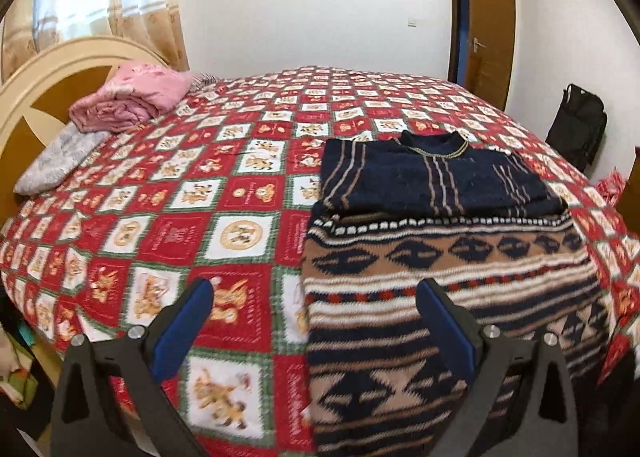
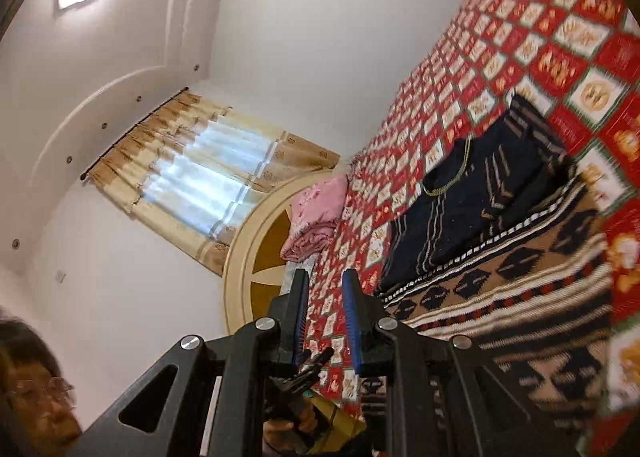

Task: Fold small clothes

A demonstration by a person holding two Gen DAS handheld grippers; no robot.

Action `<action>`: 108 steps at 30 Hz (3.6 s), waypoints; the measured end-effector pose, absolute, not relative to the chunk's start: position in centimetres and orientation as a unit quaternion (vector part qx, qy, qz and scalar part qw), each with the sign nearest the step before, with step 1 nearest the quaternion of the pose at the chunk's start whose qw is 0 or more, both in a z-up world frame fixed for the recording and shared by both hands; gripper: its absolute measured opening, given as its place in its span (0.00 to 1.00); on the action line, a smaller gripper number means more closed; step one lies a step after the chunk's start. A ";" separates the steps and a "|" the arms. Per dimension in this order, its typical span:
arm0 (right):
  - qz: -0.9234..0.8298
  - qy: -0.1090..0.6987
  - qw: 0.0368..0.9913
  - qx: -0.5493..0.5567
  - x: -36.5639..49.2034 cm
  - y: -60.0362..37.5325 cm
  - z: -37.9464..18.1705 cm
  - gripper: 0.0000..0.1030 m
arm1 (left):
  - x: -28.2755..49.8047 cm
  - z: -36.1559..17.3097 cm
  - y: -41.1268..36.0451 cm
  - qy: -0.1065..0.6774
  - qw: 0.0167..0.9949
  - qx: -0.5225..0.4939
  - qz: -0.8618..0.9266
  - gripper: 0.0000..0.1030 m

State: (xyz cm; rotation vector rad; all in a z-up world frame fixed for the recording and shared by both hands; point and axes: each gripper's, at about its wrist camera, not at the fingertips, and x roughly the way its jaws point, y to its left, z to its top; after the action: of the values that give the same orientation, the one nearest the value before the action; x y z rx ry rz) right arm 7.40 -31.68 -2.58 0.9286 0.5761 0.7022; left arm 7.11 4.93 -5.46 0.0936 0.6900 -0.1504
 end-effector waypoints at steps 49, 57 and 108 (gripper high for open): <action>0.066 0.339 0.900 0.266 -6.5 -32.6 -10.2 0.87 | 0.6 -13.3 5.3 0.447 0.882 0.039 -0.145 1.00; 0.102 0.276 0.924 0.245 -5.1 -30.5 -7.8 0.87 | 0.7 -13.2 5.0 0.445 0.883 0.037 -0.146 1.00; 0.119 0.539 0.803 0.226 -0.5 -27.9 -19.3 0.40 | 0.3 -16.4 3.2 0.521 0.814 0.002 -0.256 0.53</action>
State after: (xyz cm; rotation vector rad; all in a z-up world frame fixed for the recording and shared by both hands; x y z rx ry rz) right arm -0.46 -27.86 -19.29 0.4840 1.1539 0.2551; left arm 0.33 3.22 -16.45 0.0040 1.1117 -0.5455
